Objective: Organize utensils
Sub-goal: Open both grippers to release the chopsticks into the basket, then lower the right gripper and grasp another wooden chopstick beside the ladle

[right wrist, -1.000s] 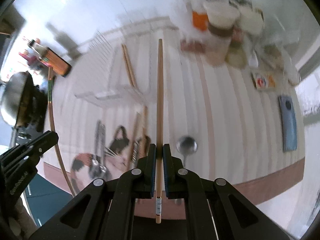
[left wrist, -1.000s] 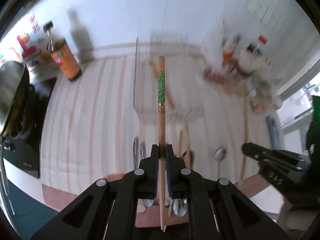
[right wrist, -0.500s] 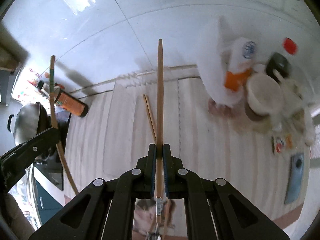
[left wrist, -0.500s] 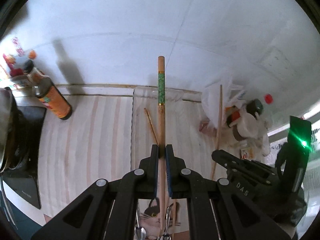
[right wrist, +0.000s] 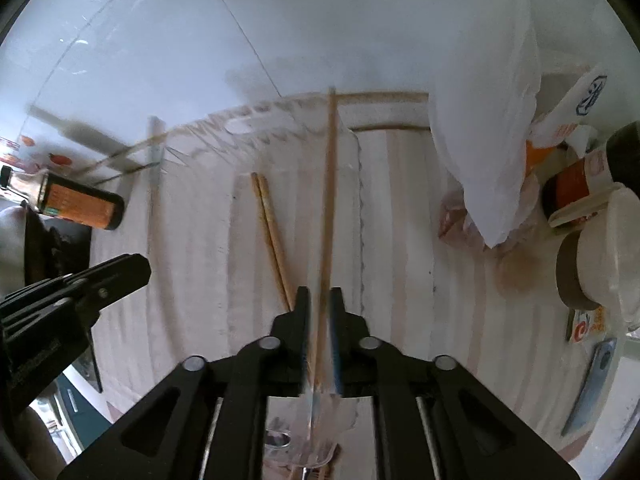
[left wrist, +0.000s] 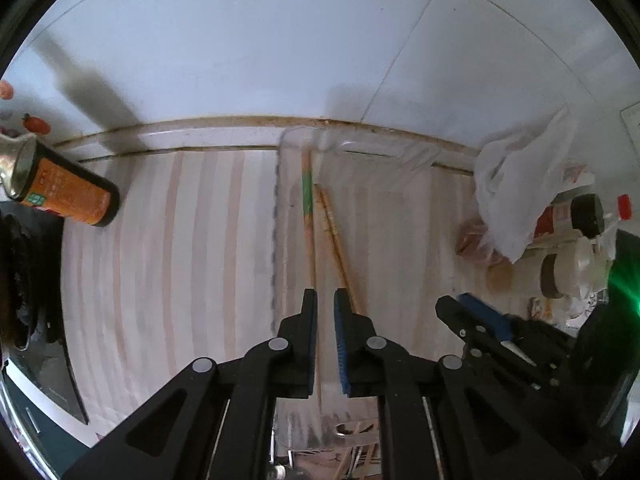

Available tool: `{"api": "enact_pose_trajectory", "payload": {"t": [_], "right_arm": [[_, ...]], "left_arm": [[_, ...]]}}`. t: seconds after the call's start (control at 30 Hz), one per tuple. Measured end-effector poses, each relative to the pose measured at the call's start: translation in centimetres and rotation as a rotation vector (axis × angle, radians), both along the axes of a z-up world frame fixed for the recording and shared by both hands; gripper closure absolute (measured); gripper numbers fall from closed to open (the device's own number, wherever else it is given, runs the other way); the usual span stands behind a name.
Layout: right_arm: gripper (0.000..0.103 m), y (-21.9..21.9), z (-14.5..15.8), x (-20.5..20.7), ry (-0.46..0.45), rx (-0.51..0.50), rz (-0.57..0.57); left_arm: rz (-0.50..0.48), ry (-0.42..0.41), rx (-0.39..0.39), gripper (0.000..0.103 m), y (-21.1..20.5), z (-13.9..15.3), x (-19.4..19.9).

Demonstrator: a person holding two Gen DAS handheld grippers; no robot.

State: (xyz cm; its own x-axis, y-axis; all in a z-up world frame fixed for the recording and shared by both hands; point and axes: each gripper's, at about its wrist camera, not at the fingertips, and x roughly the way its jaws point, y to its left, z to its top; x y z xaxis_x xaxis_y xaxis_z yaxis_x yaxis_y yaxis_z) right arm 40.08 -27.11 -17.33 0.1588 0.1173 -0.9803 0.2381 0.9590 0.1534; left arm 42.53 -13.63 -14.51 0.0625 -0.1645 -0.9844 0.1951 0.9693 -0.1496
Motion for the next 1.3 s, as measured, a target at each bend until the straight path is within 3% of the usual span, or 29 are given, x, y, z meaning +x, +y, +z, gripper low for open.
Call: {"api": "enact_pose_trajectory", "payload": {"t": [0.03, 0.17, 0.23, 0.3, 0.37, 0.5, 0.63, 0.77, 0.9, 1.07, 1.13, 1.23, 1.3], "right_arm": [[0.066, -0.2, 0.1, -0.5, -0.005, -0.005, -0.007], [0.065, -1.0, 1.2, -2.0, -0.033, -0.034, -0.026], [0.061, -1.4, 2.1, -3.0, -0.053, -0.039, -0.038], [0.054, -2.0, 3.1, -4.6, -0.08, -0.056, -0.069], [0.05, -2.4, 3.7, -6.3, -0.105, -0.05, -0.1], [0.048, -2.6, 3.9, -10.2, -0.161, -0.059, -0.132], [0.048, -1.8, 2.2, -13.8, -0.148, -0.035, -0.139], [0.048, -0.6, -2.0, -17.0, -0.062, 0.005, -0.14], [0.062, 0.7, -6.5, -19.2, 0.024, 0.07, -0.119], [0.064, 2.9, -9.9, -20.6, 0.076, 0.074, -0.068], [0.087, 3.6, -10.8, -21.0, 0.106, 0.039, -0.04], [0.099, 3.0, -10.5, -21.6, 0.099, -0.021, -0.04], [0.099, 1.9, -10.3, -21.9, 0.111, -0.063, -0.058]], "left_arm": [[-0.001, -0.01, 0.004, 0.095, 0.2, 0.1, -0.2], [0.002, -0.075, 0.065, 0.084, 1.0, 1.2, -1.4], [0.017, -0.133, 0.085, 0.067, 1.8, 2.1, -2.3], [0.044, -0.2, 0.111, 0.038, 3.1, 3.0, -3.8], [0.066, -0.255, 0.119, 0.03, 4.2, 3.5, -5.3], [0.12, -0.309, 0.104, 0.0, 6.7, 3.2, -8.3], [0.132, -0.287, 0.151, 0.0, 8.0, 1.2, -10.6], [0.134, -0.247, 0.218, 0.0, 8.5, -1.4, -12.8], [0.128, -0.183, 0.288, 0.0, 8.9, -4.0, -15.1], [0.086, -0.167, 0.338, 0.0, 8.5, -5.8, -17.4], [0.066, -0.164, 0.34, 0.0, 8.0, -6.1, -18.1], [0.025, -0.149, 0.307, 0.001, 6.8, -6.4, -19.3], [-0.011, -0.112, 0.251, 0.003, 5.5, -6.9, -19.7]]}}
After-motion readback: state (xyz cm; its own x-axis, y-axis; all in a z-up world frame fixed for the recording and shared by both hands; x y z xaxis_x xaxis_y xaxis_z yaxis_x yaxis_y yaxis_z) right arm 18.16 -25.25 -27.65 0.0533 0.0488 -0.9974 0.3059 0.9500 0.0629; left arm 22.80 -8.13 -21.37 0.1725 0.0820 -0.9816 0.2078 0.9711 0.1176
